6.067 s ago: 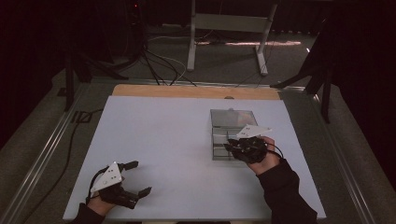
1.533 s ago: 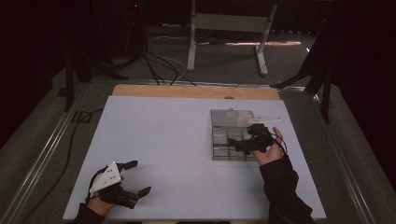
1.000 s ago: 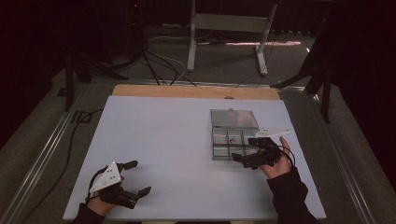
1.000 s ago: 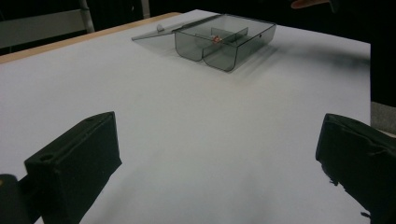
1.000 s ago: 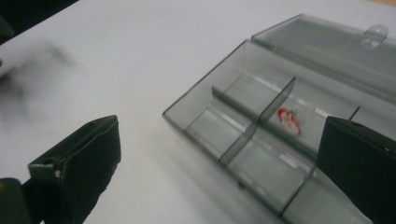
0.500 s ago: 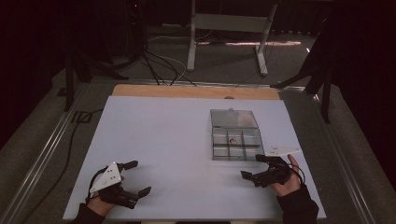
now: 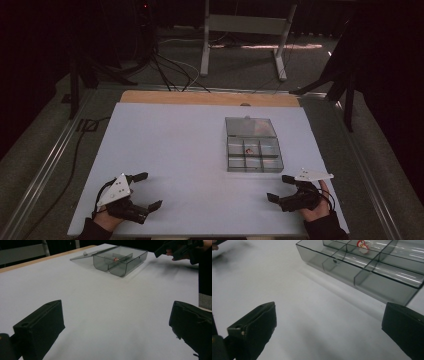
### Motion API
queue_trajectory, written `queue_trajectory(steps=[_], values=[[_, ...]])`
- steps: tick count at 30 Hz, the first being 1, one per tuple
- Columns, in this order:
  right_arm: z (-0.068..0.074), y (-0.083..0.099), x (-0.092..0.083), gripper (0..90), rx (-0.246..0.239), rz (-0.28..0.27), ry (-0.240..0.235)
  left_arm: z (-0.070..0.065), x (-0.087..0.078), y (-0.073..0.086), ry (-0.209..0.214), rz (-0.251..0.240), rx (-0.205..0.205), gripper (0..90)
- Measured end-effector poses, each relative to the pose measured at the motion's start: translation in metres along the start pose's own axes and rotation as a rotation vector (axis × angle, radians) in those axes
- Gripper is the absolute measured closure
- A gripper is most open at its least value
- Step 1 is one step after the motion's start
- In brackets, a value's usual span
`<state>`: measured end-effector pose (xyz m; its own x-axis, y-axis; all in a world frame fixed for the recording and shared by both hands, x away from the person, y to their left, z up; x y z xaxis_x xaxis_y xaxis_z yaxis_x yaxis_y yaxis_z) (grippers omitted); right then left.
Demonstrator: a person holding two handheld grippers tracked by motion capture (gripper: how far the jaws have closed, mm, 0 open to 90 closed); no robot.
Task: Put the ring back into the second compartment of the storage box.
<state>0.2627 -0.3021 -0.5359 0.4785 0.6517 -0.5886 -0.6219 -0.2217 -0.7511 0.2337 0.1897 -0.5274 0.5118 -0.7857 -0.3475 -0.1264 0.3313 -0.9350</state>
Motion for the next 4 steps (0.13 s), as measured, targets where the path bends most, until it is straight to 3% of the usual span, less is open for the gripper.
queue_trajectory(steps=[4], values=[[-0.0017,0.0011,0.0007,0.0,0.005,0.002,0.008,0.0001,0.0003,0.0001,0.0,0.001,0.002,0.2]])
Point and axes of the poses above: each handheld gripper's, and its own axes: x roughly forward along the jaws, y roughly out of its underside, z roughly to its left, the point moved 3 cm from there along x, roughly forward along the jaws, and after that the axes turned 6 degrees about x, right-handed, at the moved point
